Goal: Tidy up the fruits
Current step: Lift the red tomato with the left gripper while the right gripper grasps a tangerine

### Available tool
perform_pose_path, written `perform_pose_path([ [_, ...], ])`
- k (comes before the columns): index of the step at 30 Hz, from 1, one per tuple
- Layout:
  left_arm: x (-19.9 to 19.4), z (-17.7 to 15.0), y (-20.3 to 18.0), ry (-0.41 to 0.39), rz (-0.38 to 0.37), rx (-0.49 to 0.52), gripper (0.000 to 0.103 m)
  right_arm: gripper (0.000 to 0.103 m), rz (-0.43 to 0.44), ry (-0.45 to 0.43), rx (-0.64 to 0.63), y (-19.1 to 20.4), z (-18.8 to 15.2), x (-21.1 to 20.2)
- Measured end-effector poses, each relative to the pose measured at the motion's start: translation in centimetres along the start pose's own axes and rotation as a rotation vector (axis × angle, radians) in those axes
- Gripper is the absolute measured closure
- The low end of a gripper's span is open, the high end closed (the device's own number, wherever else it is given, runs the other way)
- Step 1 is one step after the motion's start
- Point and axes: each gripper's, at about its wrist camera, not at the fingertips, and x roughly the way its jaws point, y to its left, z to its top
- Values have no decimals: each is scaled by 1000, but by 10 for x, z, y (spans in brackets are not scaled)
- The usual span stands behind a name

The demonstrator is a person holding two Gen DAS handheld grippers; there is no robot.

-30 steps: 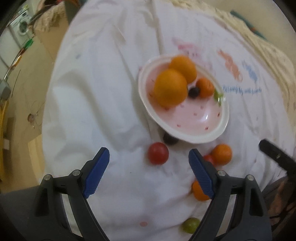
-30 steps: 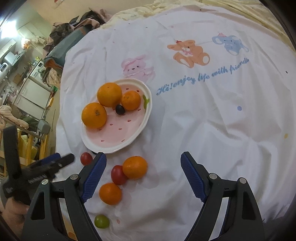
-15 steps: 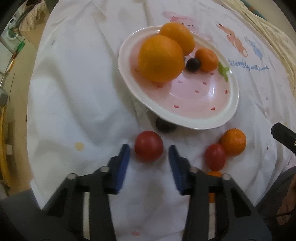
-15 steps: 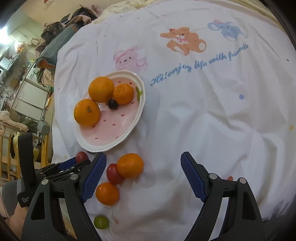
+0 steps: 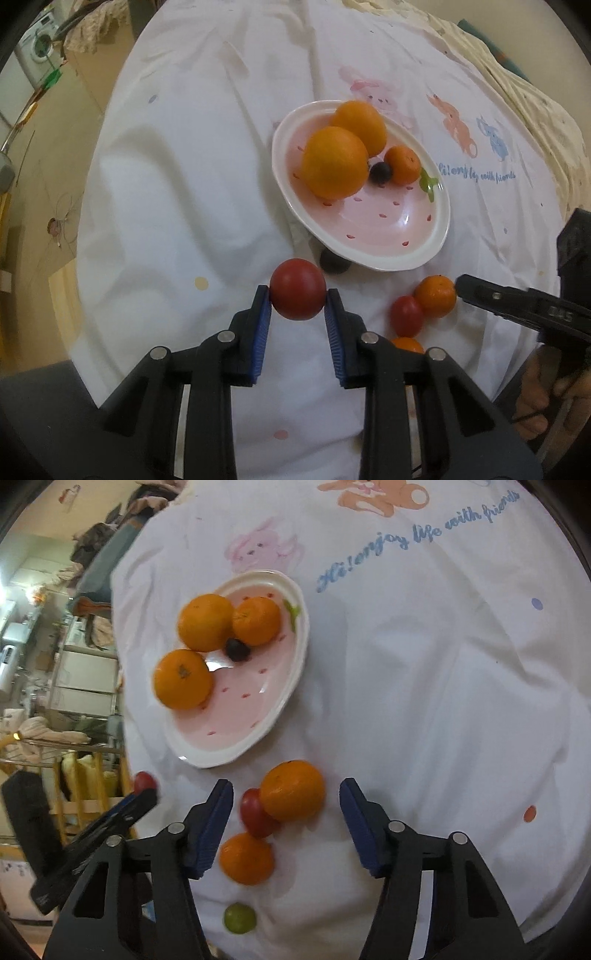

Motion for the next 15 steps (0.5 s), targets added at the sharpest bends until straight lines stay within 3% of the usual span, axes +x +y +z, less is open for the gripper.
perform_pose_path([
  [3, -2, 0, 0, -12, 24, 8, 78, 51, -25, 28, 7, -1, 0, 10],
  [9, -2, -1, 0, -3, 18, 6, 78, 57, -25, 57, -8, 3, 0, 23],
  [15, -1, 0, -2, -14, 41, 13, 78, 59, -28, 15, -44, 7, -2, 14],
])
